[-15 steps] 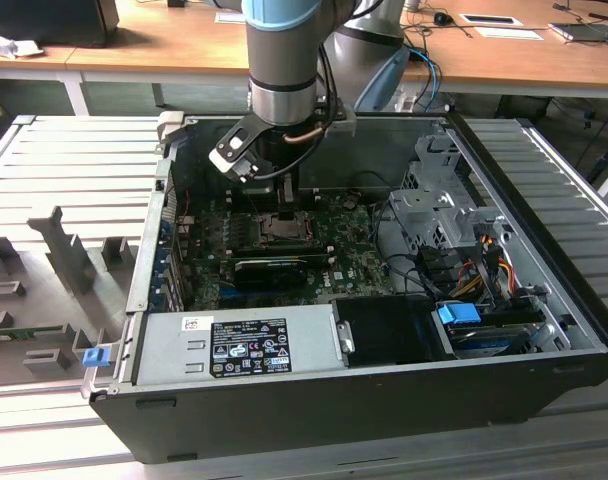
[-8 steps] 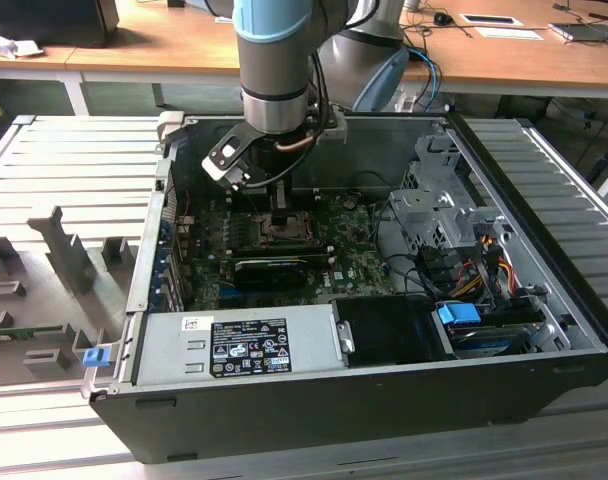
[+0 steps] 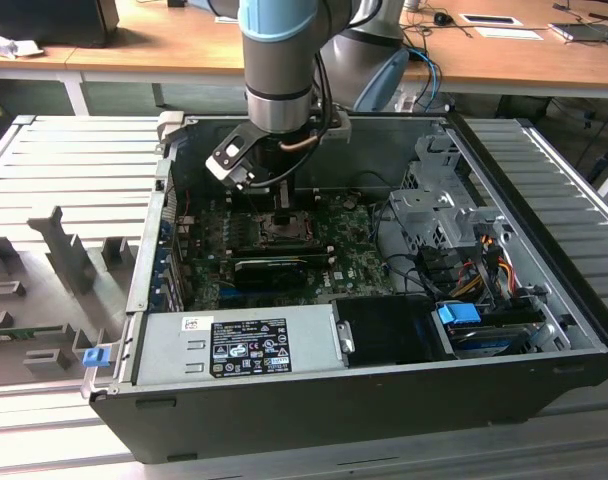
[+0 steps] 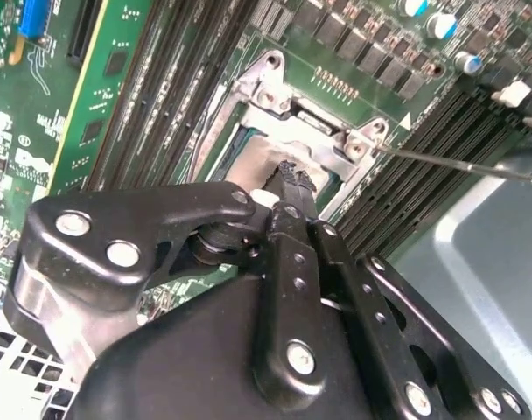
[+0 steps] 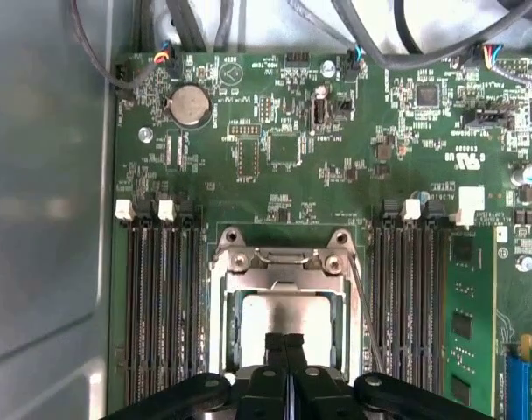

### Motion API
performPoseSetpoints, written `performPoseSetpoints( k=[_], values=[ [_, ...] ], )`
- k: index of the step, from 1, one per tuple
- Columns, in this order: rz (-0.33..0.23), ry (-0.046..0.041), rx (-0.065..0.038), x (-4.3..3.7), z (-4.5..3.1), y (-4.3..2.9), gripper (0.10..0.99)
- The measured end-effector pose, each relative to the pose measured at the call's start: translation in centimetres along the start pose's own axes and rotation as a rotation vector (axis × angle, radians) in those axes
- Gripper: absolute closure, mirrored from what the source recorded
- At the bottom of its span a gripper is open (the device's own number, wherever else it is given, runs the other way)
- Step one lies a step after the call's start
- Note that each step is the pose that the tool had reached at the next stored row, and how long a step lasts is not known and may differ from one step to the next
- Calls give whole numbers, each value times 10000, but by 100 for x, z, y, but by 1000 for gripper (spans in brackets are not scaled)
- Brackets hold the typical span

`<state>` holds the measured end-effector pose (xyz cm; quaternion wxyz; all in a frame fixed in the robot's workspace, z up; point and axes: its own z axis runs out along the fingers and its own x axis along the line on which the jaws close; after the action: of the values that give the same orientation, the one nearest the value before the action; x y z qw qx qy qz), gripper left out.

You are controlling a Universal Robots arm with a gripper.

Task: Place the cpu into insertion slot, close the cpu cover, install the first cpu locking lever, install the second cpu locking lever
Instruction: 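Close the cpu cover, then install the first cpu locking lever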

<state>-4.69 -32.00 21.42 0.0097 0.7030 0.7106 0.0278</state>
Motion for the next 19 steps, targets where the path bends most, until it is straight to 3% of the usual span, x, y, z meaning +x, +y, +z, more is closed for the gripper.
performPoseSetpoints(
  k=[10, 19],
  values=[
    [2, 0, 2, 0, 0, 46, 980],
    [1, 0, 2, 2, -79, 50, 980]
  ],
)
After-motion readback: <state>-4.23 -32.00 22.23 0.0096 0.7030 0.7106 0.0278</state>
